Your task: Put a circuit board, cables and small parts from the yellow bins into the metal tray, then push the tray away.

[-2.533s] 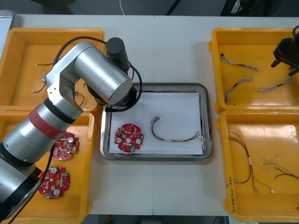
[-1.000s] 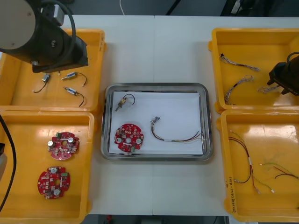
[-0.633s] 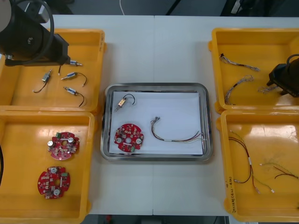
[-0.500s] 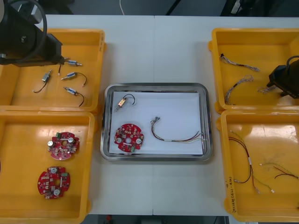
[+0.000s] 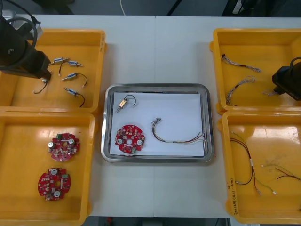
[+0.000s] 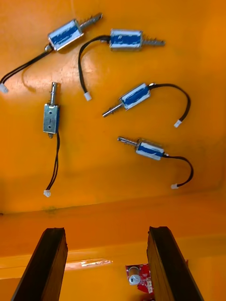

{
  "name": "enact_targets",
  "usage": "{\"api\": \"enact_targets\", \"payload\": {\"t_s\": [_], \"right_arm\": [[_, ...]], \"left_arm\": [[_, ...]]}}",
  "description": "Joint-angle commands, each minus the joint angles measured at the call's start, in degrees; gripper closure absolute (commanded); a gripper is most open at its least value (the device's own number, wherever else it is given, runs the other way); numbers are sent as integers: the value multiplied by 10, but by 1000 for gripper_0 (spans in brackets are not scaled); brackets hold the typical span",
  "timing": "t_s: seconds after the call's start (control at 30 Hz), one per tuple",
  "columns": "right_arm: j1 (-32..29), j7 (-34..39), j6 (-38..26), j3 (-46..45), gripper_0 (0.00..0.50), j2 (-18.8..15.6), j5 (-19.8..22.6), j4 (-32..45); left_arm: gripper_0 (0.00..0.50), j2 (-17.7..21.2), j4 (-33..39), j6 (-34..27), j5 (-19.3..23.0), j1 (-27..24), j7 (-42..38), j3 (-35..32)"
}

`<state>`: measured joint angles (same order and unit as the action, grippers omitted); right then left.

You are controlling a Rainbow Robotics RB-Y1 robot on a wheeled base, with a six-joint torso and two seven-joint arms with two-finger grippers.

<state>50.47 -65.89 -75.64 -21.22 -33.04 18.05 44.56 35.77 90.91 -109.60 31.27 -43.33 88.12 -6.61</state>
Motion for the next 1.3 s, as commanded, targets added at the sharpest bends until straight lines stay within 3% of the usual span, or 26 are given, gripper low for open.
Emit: {"api": "enact_targets", "payload": {"t_s": [0.03, 0.3, 0.5, 1.13, 1.3], "right_arm": [[-12, 16, 4, 15, 500, -17, 6, 8], [-4, 4, -26, 15, 500, -20, 8, 39], [5, -10, -126, 19, 500, -34, -1, 118], [29, -215, -344, 6, 500, -62, 11, 241], [29, -224, -344, 14, 500, -61, 23, 314]], "left_arm": [[0, 28, -44, 13, -20, -40, 37, -13], [0, 28, -137, 70, -36, -70, 104, -13], [0, 27, -199, 120, -41, -88, 149, -13], [0, 5, -362, 262, -71, -136, 184, 33], [0, -4, -393, 295, -77, -139, 191, 35]]}}
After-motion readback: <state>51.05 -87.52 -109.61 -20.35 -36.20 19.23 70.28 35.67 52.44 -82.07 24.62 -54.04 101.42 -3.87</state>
